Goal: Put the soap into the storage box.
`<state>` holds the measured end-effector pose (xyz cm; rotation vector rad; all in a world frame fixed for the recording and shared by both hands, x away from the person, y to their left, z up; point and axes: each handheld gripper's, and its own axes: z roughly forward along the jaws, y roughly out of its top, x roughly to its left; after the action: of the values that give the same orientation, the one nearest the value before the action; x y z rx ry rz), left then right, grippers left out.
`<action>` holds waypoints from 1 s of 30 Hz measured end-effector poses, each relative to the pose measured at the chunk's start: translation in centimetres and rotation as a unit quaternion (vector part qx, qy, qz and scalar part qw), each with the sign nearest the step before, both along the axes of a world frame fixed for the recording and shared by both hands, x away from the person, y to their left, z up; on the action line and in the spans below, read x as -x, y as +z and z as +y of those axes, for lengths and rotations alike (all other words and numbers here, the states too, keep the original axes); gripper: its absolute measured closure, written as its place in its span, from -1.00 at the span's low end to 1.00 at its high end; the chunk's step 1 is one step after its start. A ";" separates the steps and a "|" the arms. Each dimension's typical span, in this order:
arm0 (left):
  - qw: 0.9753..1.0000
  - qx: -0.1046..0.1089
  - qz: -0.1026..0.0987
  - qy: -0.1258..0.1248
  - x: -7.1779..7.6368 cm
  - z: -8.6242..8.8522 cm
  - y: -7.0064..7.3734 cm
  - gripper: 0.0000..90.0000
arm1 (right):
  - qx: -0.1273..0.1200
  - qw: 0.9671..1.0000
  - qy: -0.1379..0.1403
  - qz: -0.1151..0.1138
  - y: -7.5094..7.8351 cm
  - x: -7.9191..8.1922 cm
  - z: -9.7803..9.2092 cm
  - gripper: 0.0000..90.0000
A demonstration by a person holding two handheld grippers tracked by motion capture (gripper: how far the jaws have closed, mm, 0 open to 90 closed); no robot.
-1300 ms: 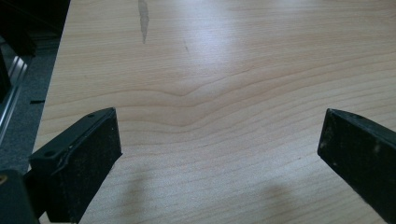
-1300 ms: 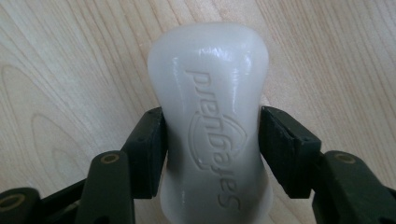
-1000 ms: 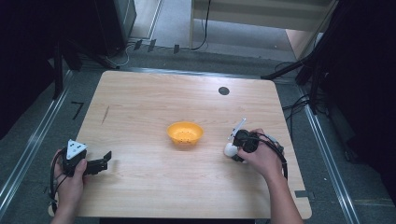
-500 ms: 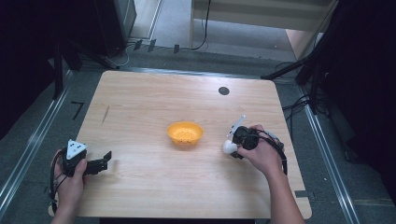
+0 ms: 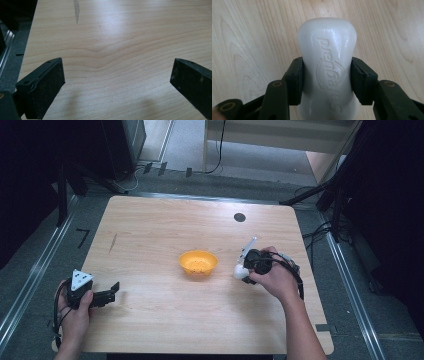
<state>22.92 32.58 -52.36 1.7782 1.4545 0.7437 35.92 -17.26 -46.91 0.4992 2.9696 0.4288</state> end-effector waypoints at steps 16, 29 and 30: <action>1.000 0.001 -0.001 0.000 0.0 0.0 0.0 -1.00 | 0.005 1.000 0.030 -0.004 1.7 -1.5 2.7 0.12; 1.000 0.001 -0.001 -0.001 0.0 0.0 0.0 -1.00 | -0.002 0.999 0.053 0.001 2.2 -2.5 4.5 0.12; 1.000 0.001 0.000 -0.001 0.0 0.0 0.0 -1.00 | -0.002 0.999 0.053 0.000 2.3 -2.5 4.6 0.12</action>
<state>22.96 32.60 -52.37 1.7779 1.4520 0.7421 38.42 -12.67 -44.61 0.3428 3.0056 0.4430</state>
